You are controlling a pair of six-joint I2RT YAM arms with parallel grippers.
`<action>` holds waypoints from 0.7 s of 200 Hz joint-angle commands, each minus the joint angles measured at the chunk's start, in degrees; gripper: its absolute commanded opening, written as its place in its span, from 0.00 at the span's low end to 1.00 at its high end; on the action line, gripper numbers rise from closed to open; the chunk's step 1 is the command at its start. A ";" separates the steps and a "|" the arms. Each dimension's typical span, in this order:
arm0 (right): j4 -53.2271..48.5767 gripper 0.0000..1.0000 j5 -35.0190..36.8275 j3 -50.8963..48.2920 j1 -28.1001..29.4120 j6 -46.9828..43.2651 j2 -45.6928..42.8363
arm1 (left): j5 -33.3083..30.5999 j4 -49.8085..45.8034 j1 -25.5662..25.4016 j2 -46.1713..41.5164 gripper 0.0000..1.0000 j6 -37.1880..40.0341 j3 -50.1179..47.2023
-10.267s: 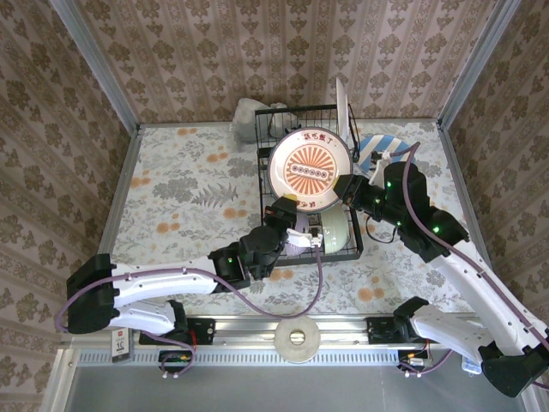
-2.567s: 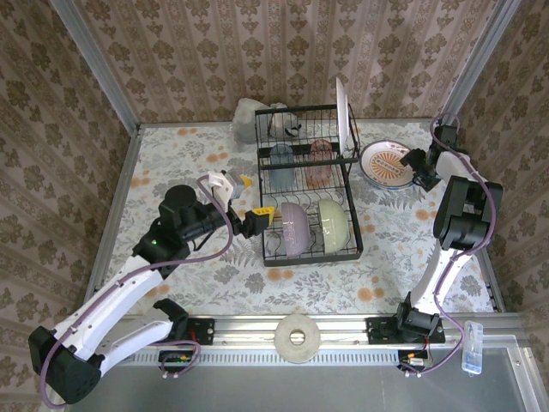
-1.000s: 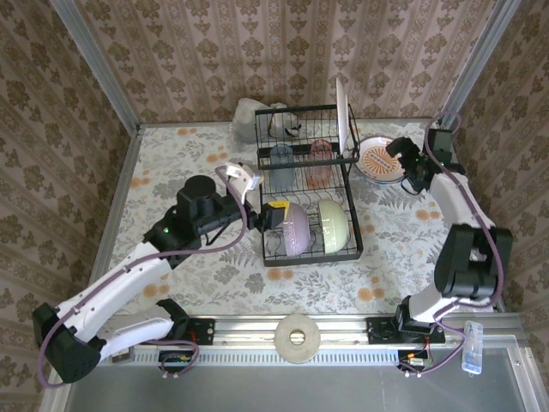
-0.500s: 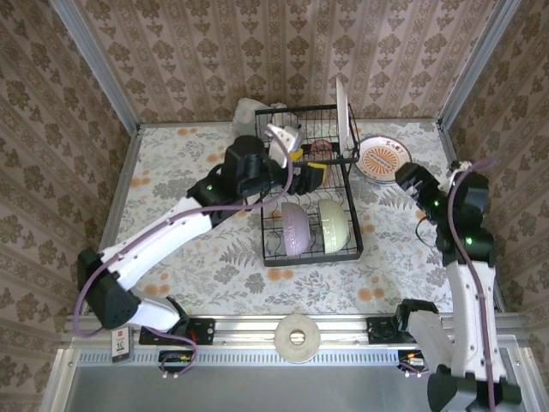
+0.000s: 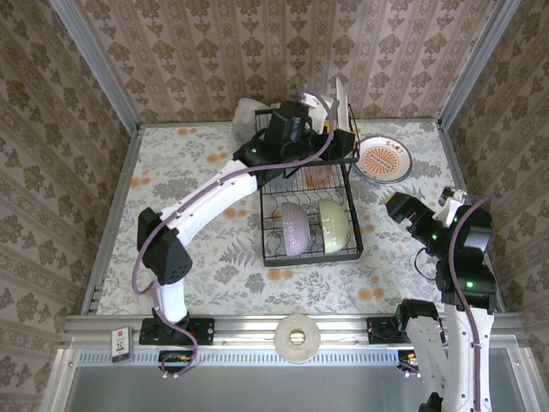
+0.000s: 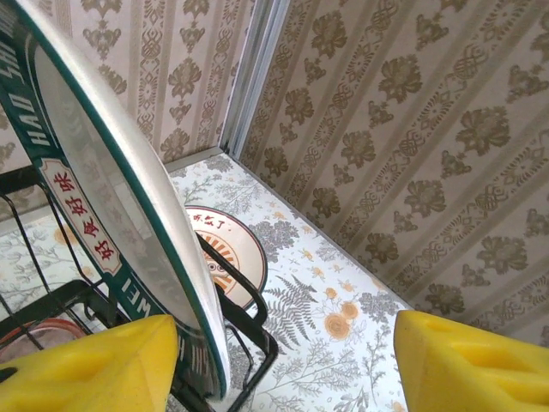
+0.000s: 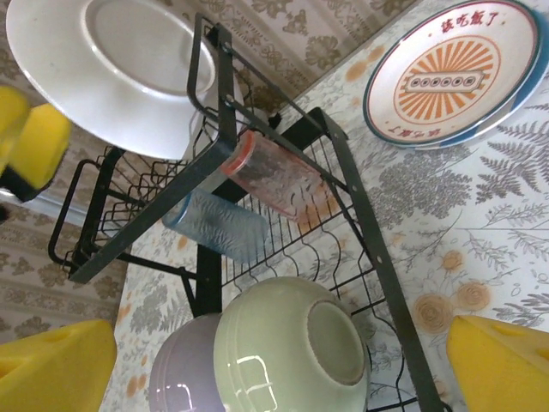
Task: Unload the mixed dishes from the dish rack
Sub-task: Pick up the plate from the dish rack.
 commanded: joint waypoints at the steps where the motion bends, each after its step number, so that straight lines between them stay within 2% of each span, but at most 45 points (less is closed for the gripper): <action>1: 0.04 1.00 -3.80 -0.53 -0.11 -1.36 -0.36 | -0.78 -2.35 0.90 2.42 0.64 -2.62 4.44; 64: 0.51 1.00 -5.01 -0.18 -0.16 -2.40 0.21 | -0.11 -5.49 2.24 9.30 0.50 -3.45 12.73; 140: 0.86 1.00 -4.86 -0.37 -0.16 -3.75 2.14 | 0.51 -7.00 2.79 11.81 0.23 -4.52 16.59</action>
